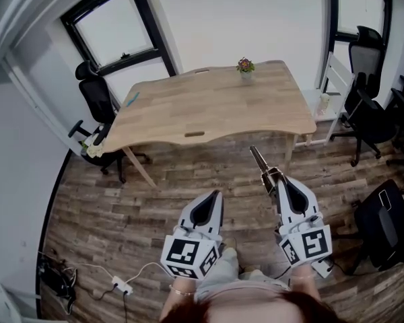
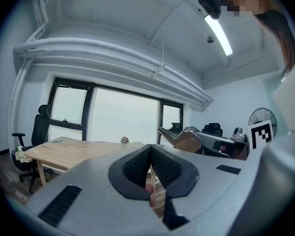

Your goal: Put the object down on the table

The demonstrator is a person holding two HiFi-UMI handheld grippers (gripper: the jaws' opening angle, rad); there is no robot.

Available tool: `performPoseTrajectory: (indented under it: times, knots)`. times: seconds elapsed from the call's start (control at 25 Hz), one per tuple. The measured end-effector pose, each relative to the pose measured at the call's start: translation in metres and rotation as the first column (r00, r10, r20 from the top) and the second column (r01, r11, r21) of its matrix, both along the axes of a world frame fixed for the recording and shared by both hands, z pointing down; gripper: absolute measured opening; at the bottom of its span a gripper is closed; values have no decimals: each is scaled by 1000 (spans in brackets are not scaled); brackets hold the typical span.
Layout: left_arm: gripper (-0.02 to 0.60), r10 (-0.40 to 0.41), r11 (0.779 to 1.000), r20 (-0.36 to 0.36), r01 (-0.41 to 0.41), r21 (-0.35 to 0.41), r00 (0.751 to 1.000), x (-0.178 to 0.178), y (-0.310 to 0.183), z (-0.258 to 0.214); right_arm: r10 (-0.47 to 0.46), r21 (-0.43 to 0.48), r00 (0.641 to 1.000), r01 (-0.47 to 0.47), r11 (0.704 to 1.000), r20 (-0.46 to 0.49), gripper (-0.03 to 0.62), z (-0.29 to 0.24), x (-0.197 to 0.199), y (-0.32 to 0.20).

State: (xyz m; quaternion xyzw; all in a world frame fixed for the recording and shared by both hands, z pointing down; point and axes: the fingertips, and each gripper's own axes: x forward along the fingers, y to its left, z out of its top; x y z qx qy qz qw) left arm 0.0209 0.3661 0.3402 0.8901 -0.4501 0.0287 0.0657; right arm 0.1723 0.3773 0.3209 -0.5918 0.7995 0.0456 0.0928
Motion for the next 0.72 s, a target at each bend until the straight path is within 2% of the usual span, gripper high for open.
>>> performPoseTrajectory:
  times: [0.48, 0.72]
  knots:
    - [2, 12, 1000, -19, -13, -23, 1000, -41, -95, 9, 13, -27, 1000, -14, 1000, -19, 5, 8, -44, -92]
    - [2, 18, 999, -24, -19, -33, 1000, -50, -136, 14, 52, -39, 998, -53, 998, -21, 5, 11, -48, -131]
